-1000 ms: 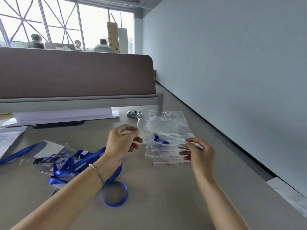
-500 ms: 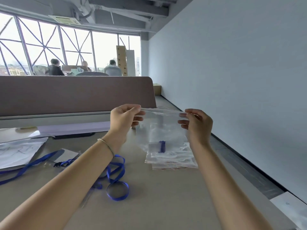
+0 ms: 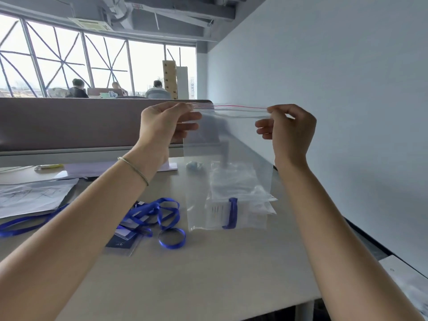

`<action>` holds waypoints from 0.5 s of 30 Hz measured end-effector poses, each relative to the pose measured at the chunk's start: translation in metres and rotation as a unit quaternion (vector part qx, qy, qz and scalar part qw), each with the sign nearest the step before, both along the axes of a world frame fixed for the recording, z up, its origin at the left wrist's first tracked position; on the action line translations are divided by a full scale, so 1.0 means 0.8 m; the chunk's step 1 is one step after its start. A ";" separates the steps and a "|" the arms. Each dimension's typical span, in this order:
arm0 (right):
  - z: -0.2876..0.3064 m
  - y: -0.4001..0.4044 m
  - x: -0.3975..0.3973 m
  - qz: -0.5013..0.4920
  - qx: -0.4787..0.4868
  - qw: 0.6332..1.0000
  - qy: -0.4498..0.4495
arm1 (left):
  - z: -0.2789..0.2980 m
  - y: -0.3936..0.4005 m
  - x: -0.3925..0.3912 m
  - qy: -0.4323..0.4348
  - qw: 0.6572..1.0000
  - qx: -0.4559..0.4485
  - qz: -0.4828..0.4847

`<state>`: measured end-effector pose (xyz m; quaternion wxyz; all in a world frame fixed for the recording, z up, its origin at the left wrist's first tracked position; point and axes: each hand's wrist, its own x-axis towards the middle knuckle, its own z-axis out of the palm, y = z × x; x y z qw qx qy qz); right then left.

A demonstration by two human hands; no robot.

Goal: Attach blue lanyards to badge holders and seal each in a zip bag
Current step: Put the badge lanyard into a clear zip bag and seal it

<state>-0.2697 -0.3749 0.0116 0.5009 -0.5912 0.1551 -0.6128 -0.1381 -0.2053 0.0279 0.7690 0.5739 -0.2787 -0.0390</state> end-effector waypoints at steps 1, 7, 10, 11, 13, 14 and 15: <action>0.000 -0.002 0.001 0.004 0.005 1.000 0.007 | 0.001 0.000 0.000 0.008 1.000 0.000 -0.006; -0.045 -0.032 0.024 0.018 0.061 0.995 0.078 | -0.044 -0.029 0.033 0.057 0.995 0.065 -0.052; -0.088 -0.057 0.043 0.031 0.085 0.989 0.119 | -0.087 -0.054 0.063 0.105 0.986 0.095 -0.084; -0.102 -0.065 0.049 0.039 0.092 0.986 0.135 | -0.100 -0.064 0.072 0.119 0.984 0.101 -0.090; -0.125 -0.079 0.061 0.055 0.098 0.980 0.165 | -0.123 -0.082 0.086 0.134 0.981 0.097 -0.100; -0.136 -0.085 0.066 0.060 0.094 0.978 0.177 | -0.133 -0.091 0.092 0.125 0.982 0.099 -0.101; -0.146 -0.089 0.070 0.060 0.085 0.976 0.190 | -0.142 -0.099 0.095 0.094 0.984 0.118 -0.098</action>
